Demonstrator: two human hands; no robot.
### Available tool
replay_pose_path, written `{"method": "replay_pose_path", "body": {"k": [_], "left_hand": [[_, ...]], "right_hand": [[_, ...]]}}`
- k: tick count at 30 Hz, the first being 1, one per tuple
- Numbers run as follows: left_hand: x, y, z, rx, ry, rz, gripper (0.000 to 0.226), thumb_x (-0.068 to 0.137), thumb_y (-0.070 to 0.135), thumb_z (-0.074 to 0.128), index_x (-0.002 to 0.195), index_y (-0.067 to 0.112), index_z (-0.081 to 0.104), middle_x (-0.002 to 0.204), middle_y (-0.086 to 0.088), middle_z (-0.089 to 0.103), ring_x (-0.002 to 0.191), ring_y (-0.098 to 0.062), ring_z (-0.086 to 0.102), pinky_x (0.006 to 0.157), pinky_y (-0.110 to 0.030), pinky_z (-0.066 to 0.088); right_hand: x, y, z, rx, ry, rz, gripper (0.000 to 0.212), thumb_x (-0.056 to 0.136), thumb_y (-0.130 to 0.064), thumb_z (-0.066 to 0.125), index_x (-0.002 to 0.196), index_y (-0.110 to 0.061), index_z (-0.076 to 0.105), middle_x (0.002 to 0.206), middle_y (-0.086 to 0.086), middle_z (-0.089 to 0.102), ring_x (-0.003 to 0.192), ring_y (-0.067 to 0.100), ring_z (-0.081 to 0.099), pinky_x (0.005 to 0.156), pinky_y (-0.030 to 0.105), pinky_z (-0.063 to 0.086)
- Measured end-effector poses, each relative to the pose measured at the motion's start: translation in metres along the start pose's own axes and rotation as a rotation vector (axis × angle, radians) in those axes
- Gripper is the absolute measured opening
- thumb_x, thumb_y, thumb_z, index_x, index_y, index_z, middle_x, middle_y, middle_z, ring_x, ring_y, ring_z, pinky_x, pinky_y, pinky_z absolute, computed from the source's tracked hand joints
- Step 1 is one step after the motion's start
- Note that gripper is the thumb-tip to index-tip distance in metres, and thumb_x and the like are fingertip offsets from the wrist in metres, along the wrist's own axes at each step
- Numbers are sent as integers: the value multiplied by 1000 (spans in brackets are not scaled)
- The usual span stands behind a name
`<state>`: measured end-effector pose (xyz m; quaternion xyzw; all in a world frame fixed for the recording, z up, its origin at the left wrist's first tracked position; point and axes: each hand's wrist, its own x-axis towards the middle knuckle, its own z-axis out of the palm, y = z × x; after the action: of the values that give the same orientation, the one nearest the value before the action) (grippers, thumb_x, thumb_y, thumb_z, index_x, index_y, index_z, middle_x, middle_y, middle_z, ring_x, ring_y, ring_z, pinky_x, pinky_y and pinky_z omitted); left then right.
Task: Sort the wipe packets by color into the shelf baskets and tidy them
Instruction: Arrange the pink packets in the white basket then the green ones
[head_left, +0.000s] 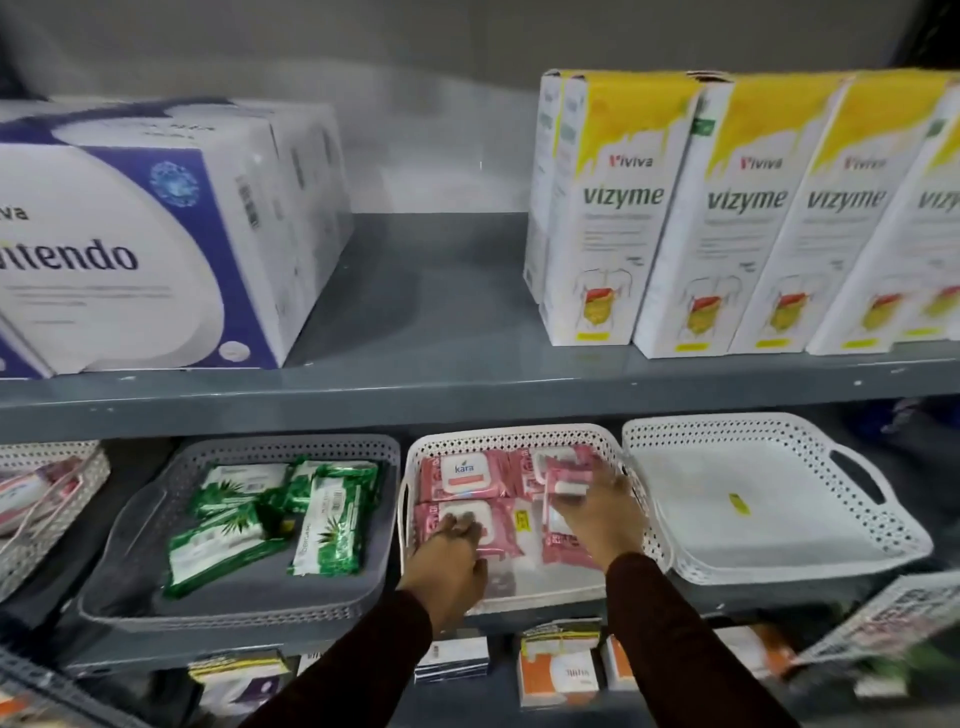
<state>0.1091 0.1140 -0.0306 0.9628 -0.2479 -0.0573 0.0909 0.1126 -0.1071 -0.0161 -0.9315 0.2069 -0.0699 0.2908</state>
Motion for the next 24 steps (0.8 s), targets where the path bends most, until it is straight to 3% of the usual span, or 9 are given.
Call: {"method": "replay_pose_path", "body": {"k": [2,6,8,10,13,16,20,22,24], "left_hand": [[4,-4,2,-14,17,22,37,91,23,38,124,14,50,127,-7,53,114,-22,53,89,-32,49],[9,-12,3,-29,74,56,41,92,24,35,126,18,56,126,-5,59,110,-18,57,94,-31,49],[11,-13,2,-46,99,55,35,93,24,39,121,19,60,120,-2,63,105,-15,59,91,-28,49],[13,-13,3,-82,139,30,32,94,25,41,117,19,62,119,-1,65,102,-14,61,90,-27,50],[14,-12,2,-77,182,22,33,98,27,40,127,19,54,139,-3,52,121,-18,51,100,-32,44],[12,-15,1,-116,149,24,40,100,28,43,139,20,46,151,0,37,136,-21,35,110,-34,31],[14,-19,4,-224,130,-21,36,96,23,55,132,20,56,143,1,49,122,-13,52,106,-24,34],[17,-19,7,-248,115,-37,35,95,18,58,130,19,58,142,0,51,123,-11,52,107,-22,33],[21,-16,5,-279,89,-51,36,94,9,57,130,14,59,145,-2,46,126,-15,49,106,-21,33]], "right_hand": [[-1,3,4,-34,-66,-70,61,79,-49,72,134,-33,50,142,12,44,125,31,52,98,41,51],[3,9,2,23,-84,52,54,81,-52,69,127,-27,54,123,14,47,95,28,64,76,30,52],[4,8,-2,63,-161,110,42,84,-50,67,116,-25,56,122,12,48,92,27,65,80,33,53],[6,14,-6,-87,-216,86,40,84,-56,62,111,-27,58,129,14,49,101,28,60,91,41,52],[6,24,-15,-201,-262,-149,53,75,-57,71,123,-42,56,141,-2,45,125,22,49,102,44,46],[-5,27,-22,-69,-435,-229,52,76,-40,77,125,-46,57,136,-18,56,107,6,61,97,33,49],[-23,20,-7,-246,-168,-153,50,78,-59,67,124,-44,59,107,-15,70,82,4,65,72,24,55],[-27,13,-1,-287,-129,-134,49,80,-59,66,123,-36,61,103,-9,71,83,10,68,71,29,58],[-26,7,-3,-224,-174,-130,50,85,-52,65,130,-29,58,116,-3,70,97,15,68,79,28,54]]}}
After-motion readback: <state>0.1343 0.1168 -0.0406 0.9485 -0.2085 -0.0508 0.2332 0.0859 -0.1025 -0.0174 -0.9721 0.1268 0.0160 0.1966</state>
